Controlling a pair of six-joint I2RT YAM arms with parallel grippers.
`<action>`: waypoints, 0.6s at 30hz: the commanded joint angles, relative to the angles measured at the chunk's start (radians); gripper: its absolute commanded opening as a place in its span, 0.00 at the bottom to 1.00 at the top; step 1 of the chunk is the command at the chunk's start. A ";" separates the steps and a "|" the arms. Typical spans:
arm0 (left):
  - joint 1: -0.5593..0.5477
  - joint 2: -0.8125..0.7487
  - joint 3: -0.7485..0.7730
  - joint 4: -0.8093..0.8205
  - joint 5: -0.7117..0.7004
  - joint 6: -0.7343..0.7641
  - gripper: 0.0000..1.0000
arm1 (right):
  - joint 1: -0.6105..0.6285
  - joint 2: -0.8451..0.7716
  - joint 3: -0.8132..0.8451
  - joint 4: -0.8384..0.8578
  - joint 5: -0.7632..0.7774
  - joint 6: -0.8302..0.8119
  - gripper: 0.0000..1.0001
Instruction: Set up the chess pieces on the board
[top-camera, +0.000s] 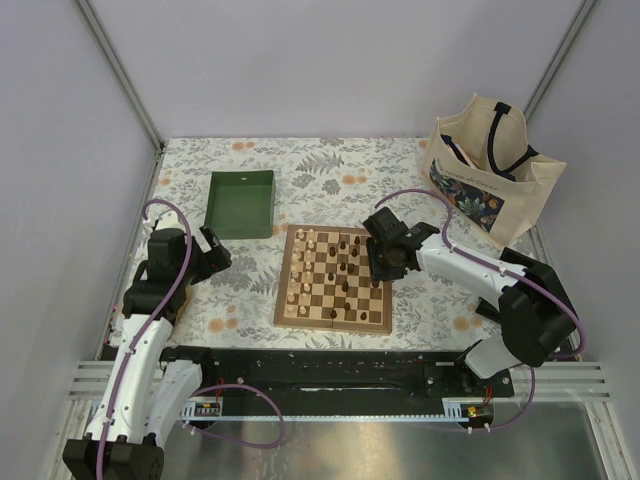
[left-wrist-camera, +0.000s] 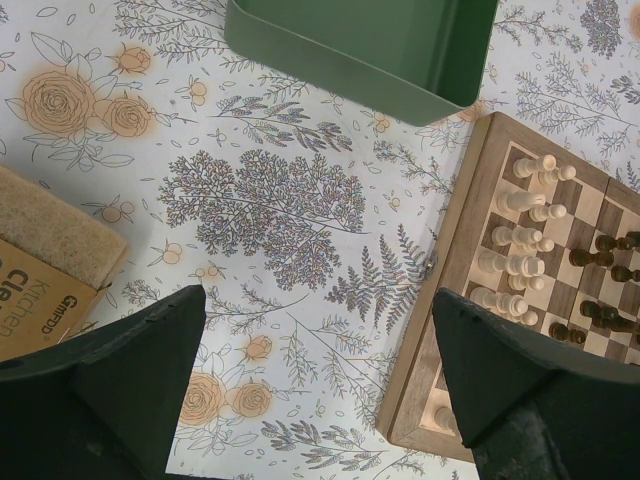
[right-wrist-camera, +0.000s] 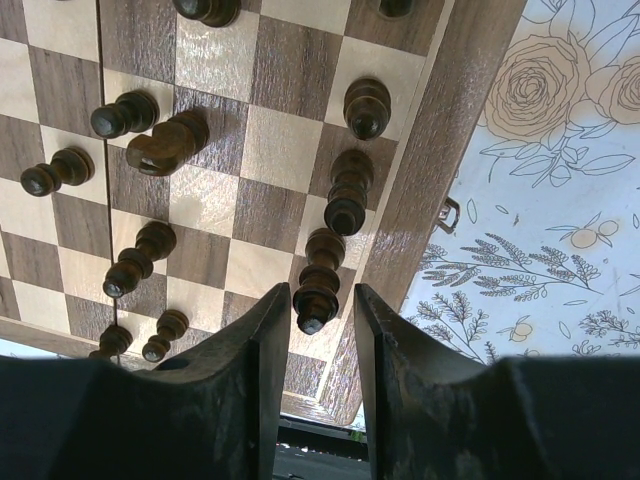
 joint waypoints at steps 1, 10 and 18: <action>0.005 -0.009 0.019 0.050 0.018 0.005 0.99 | -0.007 -0.001 0.022 0.003 0.019 -0.008 0.40; 0.005 -0.008 0.019 0.051 0.018 0.005 0.99 | -0.008 -0.014 0.036 -0.011 0.036 -0.025 0.35; 0.005 -0.008 0.017 0.051 0.020 0.005 0.99 | -0.007 -0.009 0.042 -0.008 0.036 -0.028 0.29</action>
